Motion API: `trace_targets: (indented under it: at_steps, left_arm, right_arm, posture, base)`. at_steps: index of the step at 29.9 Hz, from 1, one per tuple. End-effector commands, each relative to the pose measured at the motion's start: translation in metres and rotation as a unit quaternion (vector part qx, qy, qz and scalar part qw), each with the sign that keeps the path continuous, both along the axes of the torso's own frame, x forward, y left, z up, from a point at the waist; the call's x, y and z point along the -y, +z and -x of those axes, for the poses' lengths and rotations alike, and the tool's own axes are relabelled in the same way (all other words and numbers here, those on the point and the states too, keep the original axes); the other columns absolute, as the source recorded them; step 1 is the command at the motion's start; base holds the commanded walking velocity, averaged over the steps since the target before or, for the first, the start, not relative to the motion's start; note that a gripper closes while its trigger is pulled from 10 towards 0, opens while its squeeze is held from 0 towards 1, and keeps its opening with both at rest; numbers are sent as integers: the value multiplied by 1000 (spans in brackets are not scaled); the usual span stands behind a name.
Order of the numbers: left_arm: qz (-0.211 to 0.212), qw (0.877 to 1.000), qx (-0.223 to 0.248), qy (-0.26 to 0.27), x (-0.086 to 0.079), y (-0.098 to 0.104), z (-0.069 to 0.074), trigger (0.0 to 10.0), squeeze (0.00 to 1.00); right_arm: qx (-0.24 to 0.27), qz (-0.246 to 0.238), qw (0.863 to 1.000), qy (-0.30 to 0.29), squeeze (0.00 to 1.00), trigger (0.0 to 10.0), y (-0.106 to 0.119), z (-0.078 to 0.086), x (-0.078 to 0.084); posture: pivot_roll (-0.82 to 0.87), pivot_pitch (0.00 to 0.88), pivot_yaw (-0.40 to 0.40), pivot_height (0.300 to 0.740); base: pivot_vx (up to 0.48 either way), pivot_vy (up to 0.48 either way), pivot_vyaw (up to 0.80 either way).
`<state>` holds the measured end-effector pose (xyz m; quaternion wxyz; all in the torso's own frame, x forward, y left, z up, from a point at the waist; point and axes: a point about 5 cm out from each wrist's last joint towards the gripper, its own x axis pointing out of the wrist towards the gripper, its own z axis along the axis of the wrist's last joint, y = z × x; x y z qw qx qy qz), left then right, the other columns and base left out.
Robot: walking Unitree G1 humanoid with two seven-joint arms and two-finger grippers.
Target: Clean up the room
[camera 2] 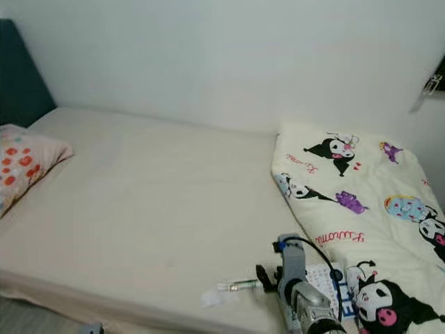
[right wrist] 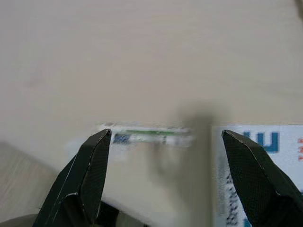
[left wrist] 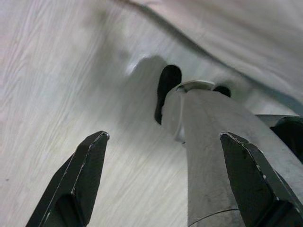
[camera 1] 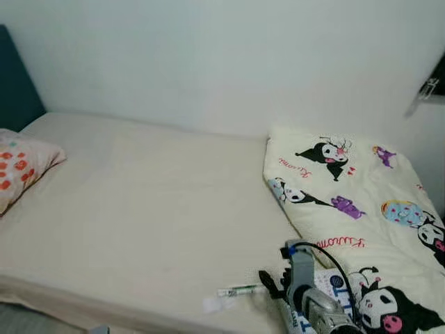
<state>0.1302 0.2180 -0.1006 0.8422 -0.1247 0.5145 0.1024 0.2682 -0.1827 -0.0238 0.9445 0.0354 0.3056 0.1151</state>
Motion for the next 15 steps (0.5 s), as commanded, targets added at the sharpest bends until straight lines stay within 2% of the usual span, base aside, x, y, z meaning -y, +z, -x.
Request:
trace_targets:
  at_steps: [1,15]
  left_arm:
    - [-4,1000,-7,4,-3,-1,4,10000,0]
    - [-13,1000,-11,-24,-3,-1,4,10000,0]
  right_arm:
    - [1,-3,1000,4,0,10000,-1,1,-2]
    - [20,-6,1000,22,0,10000,7,-7,-5]
  posture:
    - [-60,0,-44,740]
    - [-69,0,-43,740]
  base:
    - [0,0,0]
    - [0,0,0]
